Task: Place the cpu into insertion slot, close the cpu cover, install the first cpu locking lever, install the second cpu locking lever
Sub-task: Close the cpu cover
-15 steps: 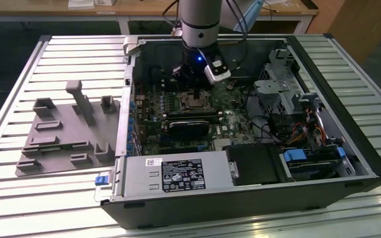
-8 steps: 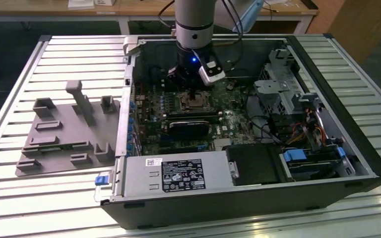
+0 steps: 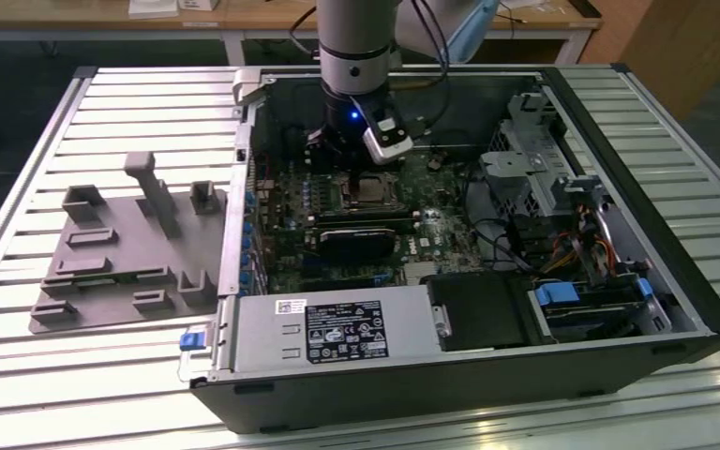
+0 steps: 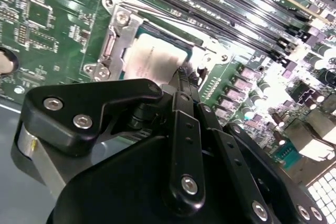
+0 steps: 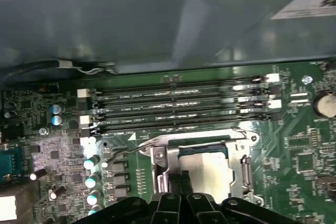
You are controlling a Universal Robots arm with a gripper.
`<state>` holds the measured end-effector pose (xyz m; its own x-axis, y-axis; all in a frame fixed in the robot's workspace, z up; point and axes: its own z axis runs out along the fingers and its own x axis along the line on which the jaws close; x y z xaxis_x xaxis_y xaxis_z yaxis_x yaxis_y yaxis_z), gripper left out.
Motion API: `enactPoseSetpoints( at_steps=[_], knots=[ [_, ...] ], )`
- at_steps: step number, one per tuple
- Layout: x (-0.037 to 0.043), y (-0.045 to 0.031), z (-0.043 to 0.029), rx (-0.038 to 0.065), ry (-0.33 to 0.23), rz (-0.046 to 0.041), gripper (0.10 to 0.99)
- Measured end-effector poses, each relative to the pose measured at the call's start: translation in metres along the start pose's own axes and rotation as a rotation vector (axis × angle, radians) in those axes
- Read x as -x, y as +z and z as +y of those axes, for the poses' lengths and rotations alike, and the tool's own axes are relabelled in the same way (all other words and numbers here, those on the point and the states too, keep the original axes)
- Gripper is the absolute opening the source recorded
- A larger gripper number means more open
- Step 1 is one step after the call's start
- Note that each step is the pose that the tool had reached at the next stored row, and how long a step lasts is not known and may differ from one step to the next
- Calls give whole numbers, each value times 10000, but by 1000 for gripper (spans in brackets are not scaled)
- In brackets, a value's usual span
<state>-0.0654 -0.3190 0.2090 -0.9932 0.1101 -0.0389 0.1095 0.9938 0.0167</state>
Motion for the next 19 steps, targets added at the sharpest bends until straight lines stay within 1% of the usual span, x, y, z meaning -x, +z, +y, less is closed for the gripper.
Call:
enactPoseSetpoints(
  at_steps=[5, 12, 19],
  knots=[
    [-31, 45, -4, -13, 1, -3, 102],
    [-67, 85, -8, -16, 3, -4, 102],
    [-69, 92, -9, -18, 3, -3, 102]
  ],
)
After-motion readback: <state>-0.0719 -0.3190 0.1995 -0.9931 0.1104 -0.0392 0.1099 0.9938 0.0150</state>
